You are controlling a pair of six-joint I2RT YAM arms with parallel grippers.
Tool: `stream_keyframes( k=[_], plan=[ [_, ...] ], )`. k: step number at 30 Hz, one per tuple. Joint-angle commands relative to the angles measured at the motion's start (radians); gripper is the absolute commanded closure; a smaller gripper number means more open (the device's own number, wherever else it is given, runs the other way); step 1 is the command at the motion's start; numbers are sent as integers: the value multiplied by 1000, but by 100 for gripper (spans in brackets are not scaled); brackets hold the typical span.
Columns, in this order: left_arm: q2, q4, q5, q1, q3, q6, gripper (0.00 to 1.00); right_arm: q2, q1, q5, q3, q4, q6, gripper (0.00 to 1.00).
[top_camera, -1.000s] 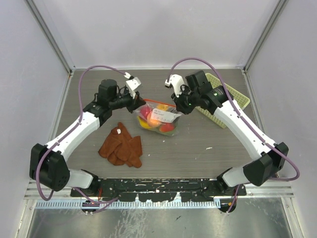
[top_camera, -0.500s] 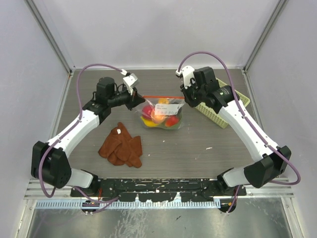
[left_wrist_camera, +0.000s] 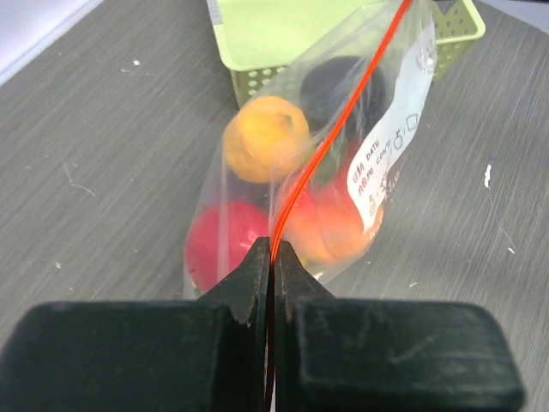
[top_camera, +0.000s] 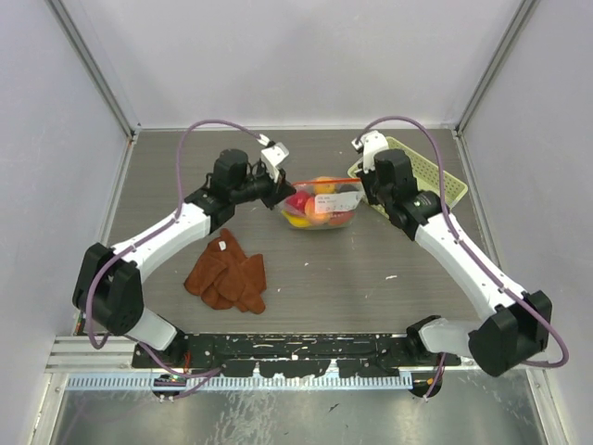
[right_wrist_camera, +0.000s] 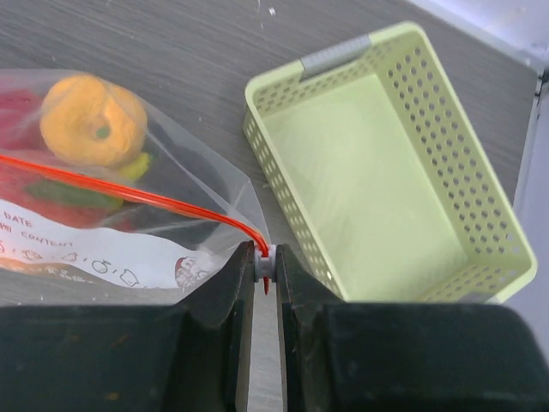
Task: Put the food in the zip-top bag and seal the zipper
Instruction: Zip the zipper food storage bag at the center of the board, then place the zipper food storage bag at the center of the board.
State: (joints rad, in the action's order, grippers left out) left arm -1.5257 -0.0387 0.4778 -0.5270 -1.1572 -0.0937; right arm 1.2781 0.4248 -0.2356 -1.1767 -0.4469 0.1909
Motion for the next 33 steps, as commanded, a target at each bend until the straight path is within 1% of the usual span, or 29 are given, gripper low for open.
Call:
stream_keyframes(
  k=[1, 3, 4, 6, 8, 11, 14, 16, 19, 20, 22, 24, 26, 28, 29, 31, 33],
  plan=[
    [102, -81, -131, -84, 111, 1, 100, -142, -8, -17, 124, 155, -111, 99],
    [125, -36, -129, -121, 147, 2, 100, -203, -8, 7, 201, 160, -153, 99],
    [132, -2, -126, -144, 159, 7, 100, -242, -8, 9, 239, 163, -170, 97],
    [150, 55, -131, -201, 185, 18, 100, -317, -7, 64, 318, 169, -192, 92],
    [176, 96, -170, -269, 221, 36, 99, -395, -7, 111, 372, 163, -219, 88],
    [236, 109, -218, -359, 287, 91, 96, -512, -8, 164, 444, 146, -277, 82],
    [310, 113, -257, -429, 339, 151, 88, -631, -7, 205, 520, 135, -336, 76],
    [348, 124, -268, -447, 359, 187, 79, -697, -7, 230, 565, 125, -369, 71],
    [398, 169, -293, -447, 354, 229, 66, -770, -8, 249, 587, 103, -405, 56],
    [411, 190, -307, -447, 345, 237, 58, -783, -7, 249, 585, 93, -407, 51],
    [438, 241, -362, -448, 312, 254, 40, -799, -8, 235, 571, 75, -405, 40],
    [464, 297, -448, -446, 276, 268, 21, -804, -7, 190, 538, 55, -396, 28],
    [480, 358, -515, -438, 234, 267, 8, -801, -7, 140, 499, 46, -376, 19],
    [487, 401, -571, -405, 199, 265, 2, -781, -7, 61, 459, 42, -360, 10],
    [490, 416, -585, -369, 189, 274, 0, -766, -7, 13, 440, 43, -348, 7],
    [493, 446, -583, -268, 175, 317, 2, -722, -8, -101, 407, 45, -331, 3],
    [498, 494, -540, -133, 159, 379, 2, -666, -9, -206, 375, 45, -320, 0]
  ],
)
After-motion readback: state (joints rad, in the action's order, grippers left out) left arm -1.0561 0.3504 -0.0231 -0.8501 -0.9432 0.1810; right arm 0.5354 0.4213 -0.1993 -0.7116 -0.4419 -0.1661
